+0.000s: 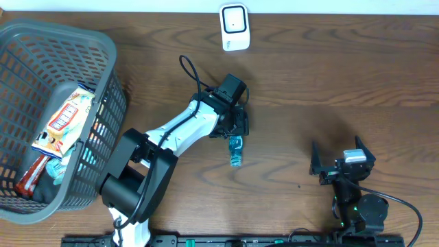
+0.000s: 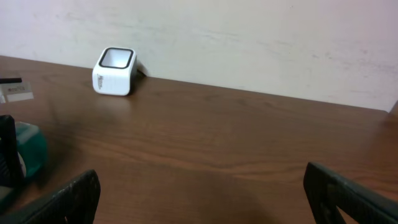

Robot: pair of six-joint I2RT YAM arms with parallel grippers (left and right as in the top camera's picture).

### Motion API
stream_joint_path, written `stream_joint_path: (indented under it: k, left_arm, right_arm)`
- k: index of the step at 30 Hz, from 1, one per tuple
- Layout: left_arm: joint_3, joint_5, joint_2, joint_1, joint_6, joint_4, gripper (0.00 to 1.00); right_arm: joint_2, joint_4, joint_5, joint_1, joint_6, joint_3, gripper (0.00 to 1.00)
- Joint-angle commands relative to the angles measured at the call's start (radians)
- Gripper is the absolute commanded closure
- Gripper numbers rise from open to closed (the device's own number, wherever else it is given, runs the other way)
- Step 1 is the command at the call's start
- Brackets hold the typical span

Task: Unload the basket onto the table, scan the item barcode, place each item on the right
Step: 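Lift the blue bottle out and lay it on the table centre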

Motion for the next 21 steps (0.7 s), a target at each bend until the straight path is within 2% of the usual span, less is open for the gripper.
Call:
stream_joint_path:
  k: [1, 5, 8, 10, 13, 15, 17, 19, 21]
  left_arm:
    - [0.011, -0.007, -0.026, 0.0, 0.018, -0.002, 0.22]
    - [0.058, -0.031, -0.076, 0.003, 0.075, -0.051, 0.1]
    - [0.158, -0.048, -0.147, 0.006, 0.142, -0.165, 0.04]
    - [0.263, -0.113, -0.218, 0.006, 0.179, -0.279, 0.03]
    - [0.383, -0.334, -0.309, 0.006, 0.186, -0.396, 0.01]
    - [0.466, -0.504, -0.384, 0.006, 0.237, -0.443, 0.02]
    - [0.513, -0.652, -0.444, 0.01, 0.253, -0.448, 0.02]
    - [0.554, -0.859, -0.533, 0.038, 0.251, -0.421, 0.02]
    - [0.558, -0.983, -0.596, 0.093, 0.198, -0.391, 0.02]
  right_arm:
    - [-0.005, -0.002, 0.001, 0.007, -0.011, -0.003, 0.01]
    - [-0.005, -0.002, 0.001, 0.007, -0.011, -0.003, 0.01]
    - [-0.005, -0.002, 0.001, 0.007, -0.011, -0.003, 0.01]
    - [-0.005, -0.002, 0.001, 0.007, -0.011, -0.003, 0.01]
    - [-0.005, -0.002, 0.001, 0.007, -0.011, -0.003, 0.01]
    - [-0.005, -0.002, 0.001, 0.007, -0.011, -0.003, 0.01]
    - [-0.005, -0.002, 0.001, 0.007, -0.011, -0.003, 0.01]
    - [-0.005, -0.002, 0.001, 0.007, -0.011, -0.003, 0.01]
    - [-0.005, -0.002, 0.001, 0.007, -0.011, -0.003, 0.01]
